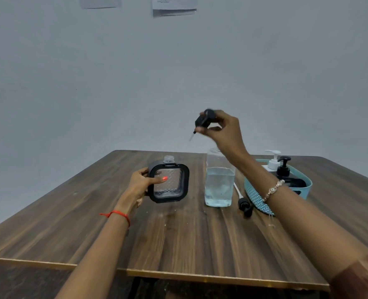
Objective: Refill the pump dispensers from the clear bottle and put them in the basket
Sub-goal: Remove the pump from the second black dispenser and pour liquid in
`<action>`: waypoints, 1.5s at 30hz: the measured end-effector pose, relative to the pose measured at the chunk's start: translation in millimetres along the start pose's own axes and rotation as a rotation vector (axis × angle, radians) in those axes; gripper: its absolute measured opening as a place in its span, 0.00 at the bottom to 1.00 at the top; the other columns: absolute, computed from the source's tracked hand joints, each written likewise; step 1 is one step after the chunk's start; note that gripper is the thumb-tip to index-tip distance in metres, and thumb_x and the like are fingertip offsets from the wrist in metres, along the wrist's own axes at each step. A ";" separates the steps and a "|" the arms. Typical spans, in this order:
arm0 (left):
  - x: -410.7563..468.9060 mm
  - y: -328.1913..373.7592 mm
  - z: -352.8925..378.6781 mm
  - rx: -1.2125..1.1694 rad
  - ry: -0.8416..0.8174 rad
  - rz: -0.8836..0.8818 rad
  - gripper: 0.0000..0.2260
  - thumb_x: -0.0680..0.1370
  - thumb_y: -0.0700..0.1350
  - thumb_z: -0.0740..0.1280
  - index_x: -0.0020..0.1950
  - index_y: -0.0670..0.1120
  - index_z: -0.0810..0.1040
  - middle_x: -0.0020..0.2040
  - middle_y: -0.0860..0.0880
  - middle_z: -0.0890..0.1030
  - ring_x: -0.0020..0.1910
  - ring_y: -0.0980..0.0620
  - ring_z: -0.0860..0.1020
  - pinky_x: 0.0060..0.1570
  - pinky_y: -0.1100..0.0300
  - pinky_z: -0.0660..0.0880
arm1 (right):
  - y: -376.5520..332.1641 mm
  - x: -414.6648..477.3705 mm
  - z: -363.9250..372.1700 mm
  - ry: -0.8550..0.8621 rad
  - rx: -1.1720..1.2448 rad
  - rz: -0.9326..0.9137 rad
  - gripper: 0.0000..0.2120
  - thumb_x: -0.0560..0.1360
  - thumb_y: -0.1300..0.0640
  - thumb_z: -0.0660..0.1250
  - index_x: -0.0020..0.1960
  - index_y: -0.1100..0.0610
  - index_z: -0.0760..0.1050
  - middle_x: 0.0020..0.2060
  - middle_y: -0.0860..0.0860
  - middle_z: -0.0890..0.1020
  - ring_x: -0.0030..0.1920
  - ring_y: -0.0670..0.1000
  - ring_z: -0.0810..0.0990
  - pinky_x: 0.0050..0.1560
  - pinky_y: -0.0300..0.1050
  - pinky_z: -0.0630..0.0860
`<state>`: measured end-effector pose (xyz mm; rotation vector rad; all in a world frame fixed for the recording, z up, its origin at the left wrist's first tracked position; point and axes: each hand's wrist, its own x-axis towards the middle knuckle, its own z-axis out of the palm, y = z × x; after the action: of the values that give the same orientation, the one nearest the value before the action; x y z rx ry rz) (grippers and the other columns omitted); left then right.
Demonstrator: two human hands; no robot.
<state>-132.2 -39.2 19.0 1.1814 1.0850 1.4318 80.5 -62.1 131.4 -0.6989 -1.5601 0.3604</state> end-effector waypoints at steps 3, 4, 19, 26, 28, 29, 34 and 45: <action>3.9 -2.4 -5.7 -0.021 0.067 -0.005 0.13 0.66 0.31 0.74 0.44 0.45 0.76 0.41 0.48 0.80 0.39 0.50 0.78 0.38 0.54 0.77 | 31.9 -35.1 7.0 -0.233 -0.281 -0.211 0.10 0.68 0.70 0.70 0.49 0.64 0.78 0.46 0.56 0.81 0.46 0.53 0.79 0.44 0.44 0.78; 4.5 -2.6 -6.9 -0.029 0.084 -0.006 0.14 0.66 0.31 0.74 0.45 0.45 0.76 0.41 0.48 0.80 0.39 0.49 0.78 0.39 0.53 0.77 | 47.6 -48.6 9.1 -0.351 -0.360 -0.257 0.10 0.69 0.72 0.67 0.49 0.65 0.77 0.45 0.57 0.81 0.46 0.53 0.79 0.44 0.45 0.77; 7.4 2.5 1.1 -0.023 0.100 0.008 0.17 0.65 0.32 0.75 0.49 0.44 0.76 0.42 0.49 0.80 0.38 0.53 0.79 0.33 0.56 0.77 | 116.6 -103.1 11.9 -0.917 -0.786 -0.141 0.28 0.69 0.76 0.57 0.65 0.57 0.72 0.68 0.54 0.71 0.67 0.52 0.70 0.66 0.46 0.67; 5.3 6.5 11.4 -0.004 0.083 0.045 0.16 0.66 0.32 0.75 0.49 0.43 0.75 0.43 0.48 0.80 0.38 0.53 0.79 0.28 0.60 0.78 | 77.1 -78.3 -12.0 0.009 -0.423 -0.253 0.17 0.65 0.77 0.62 0.47 0.61 0.78 0.44 0.53 0.80 0.46 0.47 0.76 0.49 0.35 0.72; 6.3 7.4 15.0 -0.006 0.068 0.063 0.14 0.66 0.32 0.74 0.46 0.44 0.75 0.43 0.48 0.80 0.37 0.53 0.80 0.26 0.63 0.77 | 72.4 -68.6 -22.3 0.224 -0.371 -0.170 0.17 0.66 0.72 0.65 0.51 0.58 0.73 0.48 0.50 0.74 0.51 0.49 0.72 0.52 0.43 0.71; 6.6 7.7 16.7 -0.001 0.056 0.073 0.14 0.66 0.31 0.74 0.45 0.44 0.75 0.43 0.48 0.80 0.34 0.54 0.81 0.25 0.65 0.77 | 74.6 -63.6 -27.6 0.265 -0.324 -0.064 0.19 0.67 0.69 0.68 0.55 0.57 0.71 0.51 0.50 0.71 0.53 0.51 0.71 0.54 0.45 0.71; 9.2 8.7 25.1 0.054 -0.023 0.107 0.17 0.66 0.32 0.74 0.53 0.40 0.75 0.43 0.48 0.82 0.32 0.59 0.82 0.29 0.64 0.78 | 96.8 -44.9 -41.4 0.049 0.014 0.488 0.39 0.64 0.61 0.77 0.69 0.53 0.60 0.60 0.55 0.71 0.59 0.54 0.73 0.62 0.52 0.72; 13.2 9.2 36.5 0.075 -0.055 0.172 0.16 0.67 0.33 0.75 0.47 0.46 0.73 0.44 0.48 0.81 0.40 0.53 0.80 0.33 0.62 0.78 | 114.6 -50.0 -26.5 0.136 -0.187 0.516 0.36 0.48 0.39 0.79 0.52 0.51 0.75 0.47 0.48 0.83 0.47 0.49 0.81 0.49 0.50 0.80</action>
<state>-98.3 -25.4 34.9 1.3878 1.0276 1.4904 130.5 -10.7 25.7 -1.2519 -1.2799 0.5381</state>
